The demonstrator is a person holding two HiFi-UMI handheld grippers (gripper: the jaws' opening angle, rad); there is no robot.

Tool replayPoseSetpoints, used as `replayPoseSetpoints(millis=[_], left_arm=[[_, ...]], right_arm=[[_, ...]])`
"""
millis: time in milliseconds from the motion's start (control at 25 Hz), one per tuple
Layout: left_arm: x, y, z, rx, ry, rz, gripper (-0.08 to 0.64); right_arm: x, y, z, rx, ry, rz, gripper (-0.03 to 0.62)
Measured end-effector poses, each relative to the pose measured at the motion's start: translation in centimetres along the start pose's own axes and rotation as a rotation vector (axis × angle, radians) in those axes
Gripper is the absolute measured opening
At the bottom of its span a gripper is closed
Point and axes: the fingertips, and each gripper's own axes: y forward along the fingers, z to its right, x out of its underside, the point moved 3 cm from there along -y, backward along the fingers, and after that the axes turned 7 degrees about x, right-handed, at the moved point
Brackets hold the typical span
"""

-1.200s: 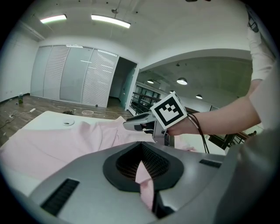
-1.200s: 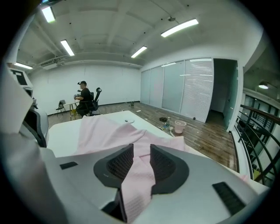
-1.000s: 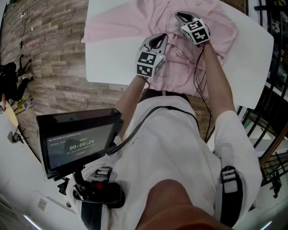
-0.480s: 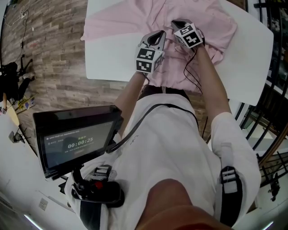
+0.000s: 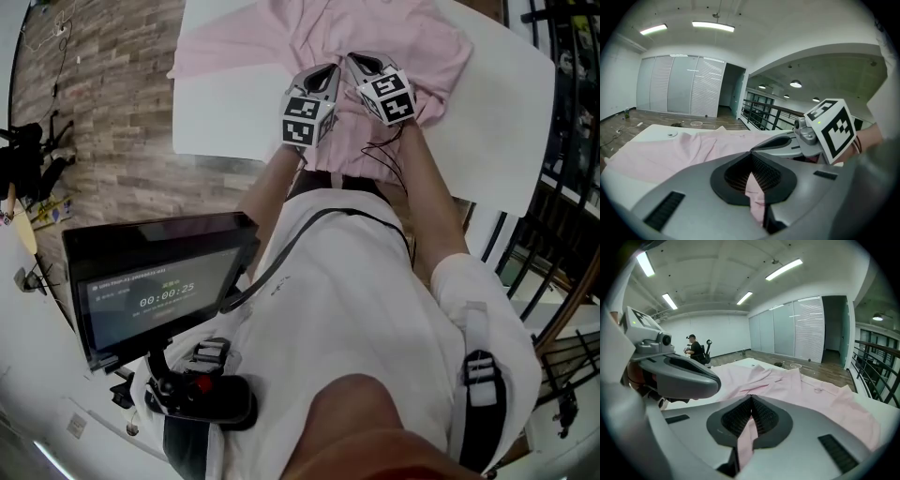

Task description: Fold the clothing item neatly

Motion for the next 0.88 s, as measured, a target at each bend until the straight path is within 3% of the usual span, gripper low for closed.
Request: replayPoseSetpoints(millis=[400, 880], left_arm=[[1.4, -2.1, -2.5, -0.049, -0.033, 0.011, 0.002], [2.4, -3.6, -7.2, -0.196, -0.071, 0.030, 0.002]], right_arm=[[-1.6, 2.1, -3.5, -0.038, 0.038, 0.062, 0.005], [-2.6, 2.7, -6.5, -0.115, -0.013, 0.097, 0.005]])
